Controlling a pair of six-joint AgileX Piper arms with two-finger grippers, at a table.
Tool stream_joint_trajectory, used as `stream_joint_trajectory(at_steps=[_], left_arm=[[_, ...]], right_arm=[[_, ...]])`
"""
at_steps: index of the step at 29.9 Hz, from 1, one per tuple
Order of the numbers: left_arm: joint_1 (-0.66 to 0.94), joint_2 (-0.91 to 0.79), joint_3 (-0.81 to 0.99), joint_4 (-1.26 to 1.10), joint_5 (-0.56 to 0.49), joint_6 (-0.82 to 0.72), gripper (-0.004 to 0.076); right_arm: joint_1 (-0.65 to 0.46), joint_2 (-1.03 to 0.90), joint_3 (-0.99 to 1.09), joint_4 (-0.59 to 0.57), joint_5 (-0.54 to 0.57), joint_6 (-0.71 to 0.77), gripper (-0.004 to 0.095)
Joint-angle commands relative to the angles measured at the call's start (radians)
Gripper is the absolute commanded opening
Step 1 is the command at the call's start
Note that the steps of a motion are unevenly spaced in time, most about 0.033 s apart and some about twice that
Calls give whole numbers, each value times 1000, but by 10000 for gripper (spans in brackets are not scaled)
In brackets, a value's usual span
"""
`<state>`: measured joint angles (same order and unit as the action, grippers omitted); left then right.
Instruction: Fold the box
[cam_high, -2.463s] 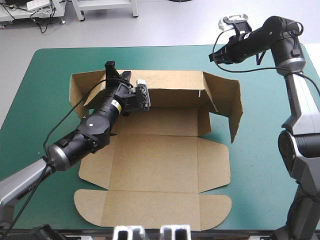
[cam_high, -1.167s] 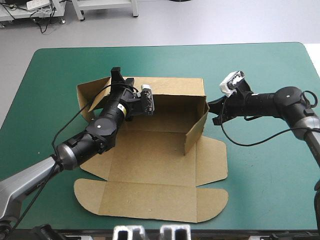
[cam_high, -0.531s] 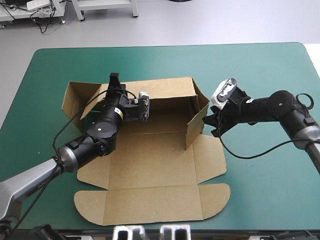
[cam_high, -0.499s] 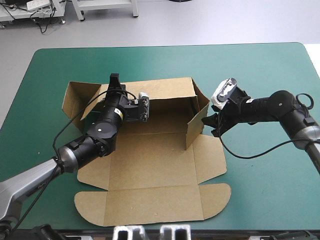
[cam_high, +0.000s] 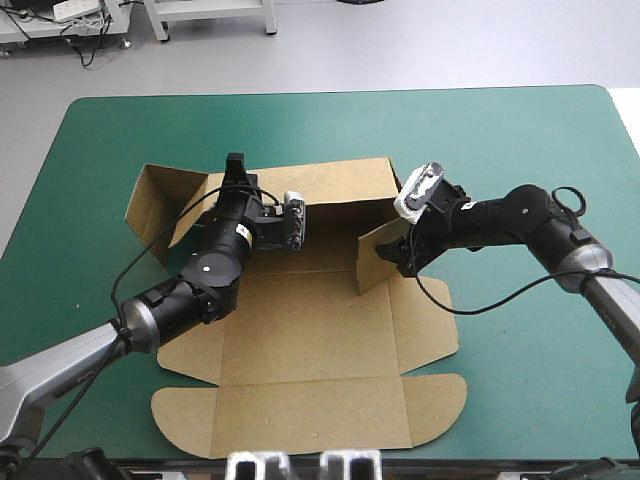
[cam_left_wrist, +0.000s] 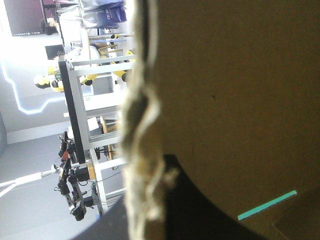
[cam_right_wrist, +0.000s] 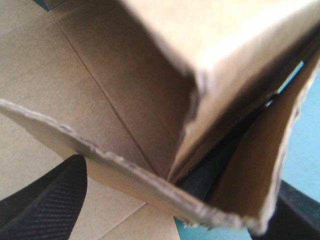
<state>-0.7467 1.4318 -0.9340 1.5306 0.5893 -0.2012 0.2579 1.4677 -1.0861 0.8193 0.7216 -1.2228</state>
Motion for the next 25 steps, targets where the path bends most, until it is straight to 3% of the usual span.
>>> stream_joint_trajectory(at_steps=[1,5,11,15,18,23,25], left_arm=[[-34,-32,-15,11,-21,-6,-10],[-40,-32,-17,1,-21,-17,-10],[-40,0,-61,-63,40,-80,4],[-53,26,-105,-94,45,-80,4],[-84,30,-118,-89,13,-80,3],[-129,30,-117,-93,-30,-80,5],[-133,30,-117,-98,-36,-80,43]], right_arm=[[37,-30,-26,78,-82,-7,754],[66,-30,-26,96,-83,6,754],[75,-30,-26,80,-217,155,738],[79,-30,-26,10,-302,263,625],[80,-30,-26,-47,-279,304,576],[81,-24,-16,-45,-198,316,567],[81,-22,-10,-45,-192,322,520]])
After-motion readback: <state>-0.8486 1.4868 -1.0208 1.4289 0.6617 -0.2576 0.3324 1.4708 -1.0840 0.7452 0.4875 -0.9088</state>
